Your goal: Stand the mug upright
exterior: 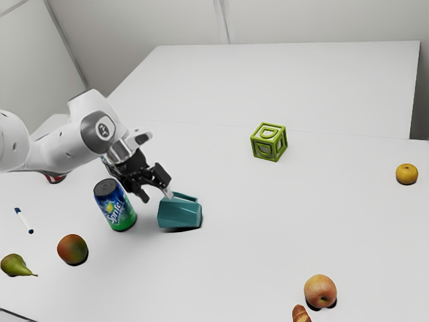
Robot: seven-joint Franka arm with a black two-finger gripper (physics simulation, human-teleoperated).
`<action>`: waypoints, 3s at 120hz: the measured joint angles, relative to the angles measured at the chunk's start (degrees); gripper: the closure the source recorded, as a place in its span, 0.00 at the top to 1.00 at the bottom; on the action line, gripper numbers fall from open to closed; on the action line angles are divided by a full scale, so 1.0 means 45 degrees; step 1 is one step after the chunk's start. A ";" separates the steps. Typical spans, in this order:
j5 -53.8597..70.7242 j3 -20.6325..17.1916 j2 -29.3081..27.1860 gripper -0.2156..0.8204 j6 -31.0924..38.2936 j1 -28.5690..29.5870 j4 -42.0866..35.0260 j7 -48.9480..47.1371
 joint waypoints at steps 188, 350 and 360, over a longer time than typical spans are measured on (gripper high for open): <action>-0.2319 -0.0093 0.1158 0.72 0.0082 0.0131 0.0083 0.3131; 0.0986 -0.2117 0.0711 0.04 -0.0568 0.0013 0.1626 0.4265; 0.1899 -0.2208 0.0759 0.03 -0.0482 -0.0173 0.1808 0.3764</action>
